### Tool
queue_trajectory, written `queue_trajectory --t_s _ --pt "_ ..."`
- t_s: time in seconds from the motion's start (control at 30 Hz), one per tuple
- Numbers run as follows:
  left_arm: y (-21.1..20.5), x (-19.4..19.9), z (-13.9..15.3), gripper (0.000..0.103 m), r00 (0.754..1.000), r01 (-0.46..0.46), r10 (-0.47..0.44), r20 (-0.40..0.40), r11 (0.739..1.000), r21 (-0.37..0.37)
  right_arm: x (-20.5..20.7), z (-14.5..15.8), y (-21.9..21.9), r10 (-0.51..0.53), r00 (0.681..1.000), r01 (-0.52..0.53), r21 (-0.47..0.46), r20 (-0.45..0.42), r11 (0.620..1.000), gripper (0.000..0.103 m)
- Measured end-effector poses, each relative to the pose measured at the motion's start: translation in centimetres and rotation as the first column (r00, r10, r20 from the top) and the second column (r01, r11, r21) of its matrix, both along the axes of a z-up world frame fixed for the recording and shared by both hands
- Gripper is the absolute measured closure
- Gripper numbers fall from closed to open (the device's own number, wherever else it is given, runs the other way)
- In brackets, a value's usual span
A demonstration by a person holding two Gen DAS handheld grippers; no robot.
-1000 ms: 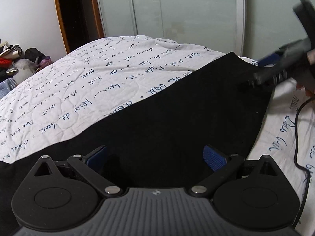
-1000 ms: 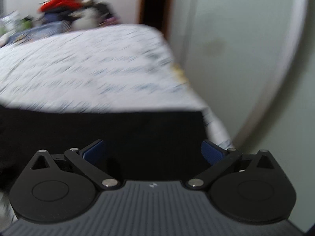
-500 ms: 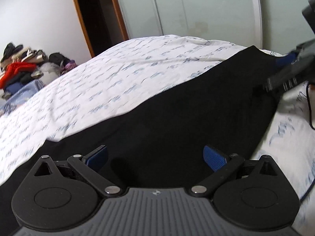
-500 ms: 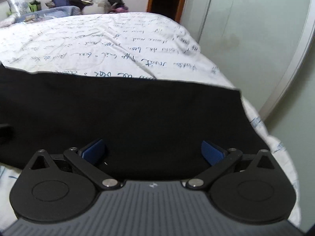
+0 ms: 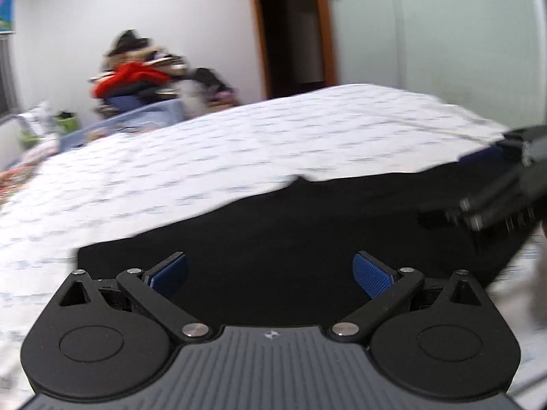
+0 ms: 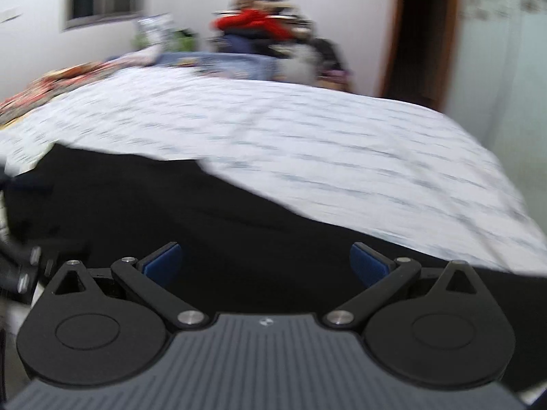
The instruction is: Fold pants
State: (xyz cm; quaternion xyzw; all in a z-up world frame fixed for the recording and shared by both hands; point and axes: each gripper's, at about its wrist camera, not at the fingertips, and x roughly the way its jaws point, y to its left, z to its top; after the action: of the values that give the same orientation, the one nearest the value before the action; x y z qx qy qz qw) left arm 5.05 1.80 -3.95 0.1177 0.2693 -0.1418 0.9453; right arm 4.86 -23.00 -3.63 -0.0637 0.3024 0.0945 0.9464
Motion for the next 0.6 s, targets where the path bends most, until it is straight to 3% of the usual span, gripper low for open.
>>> queue_trajectory --t_s 0.17,0.23,0.3,0.47,0.53,0.6 --pt "5.4 2.5 -2.6 0.0 0.974 -0.146 0.14 -0.18 0.989 -0.02 1.5 -1.4 7.5 0.091 0.994 -0.092 -0.023 -0.054 0.995 0.0" --pt "6.7 1.4 -3.1 0.0 0.981 -0.107 0.097 -0.17 0.993 -0.047 2.2 -3.0 9.1 0.113 0.986 -0.116 -0.015 -0.123 0.993 0.0" --pt "6.7 0.1 -2.9 0.0 0.987 -0.059 0.057 -0.151 0.998 -0.008 1.6 -4.2 10.0 0.121 0.985 -0.131 -0.075 -0.127 0.989 0.0" --pt "6.9 0.5 -1.5 0.0 0.995 -0.04 0.039 -0.091 0.999 -0.01 -0.5 -2.1 9.2 0.145 0.982 -0.159 -0.112 -0.125 0.981 0.0" --pt "6.5 1.8 -2.0 0.0 0.989 -0.079 0.084 -0.122 0.996 0.041 -0.4 -1.4 9.4 0.13 0.988 -0.138 -0.094 -0.085 0.986 0.0" --pt "6.6 1.8 -2.6 0.0 0.986 -0.062 0.069 -0.155 0.997 0.047 -0.1 -1.6 9.8 0.141 0.983 -0.151 -0.085 -0.114 0.985 0.0"
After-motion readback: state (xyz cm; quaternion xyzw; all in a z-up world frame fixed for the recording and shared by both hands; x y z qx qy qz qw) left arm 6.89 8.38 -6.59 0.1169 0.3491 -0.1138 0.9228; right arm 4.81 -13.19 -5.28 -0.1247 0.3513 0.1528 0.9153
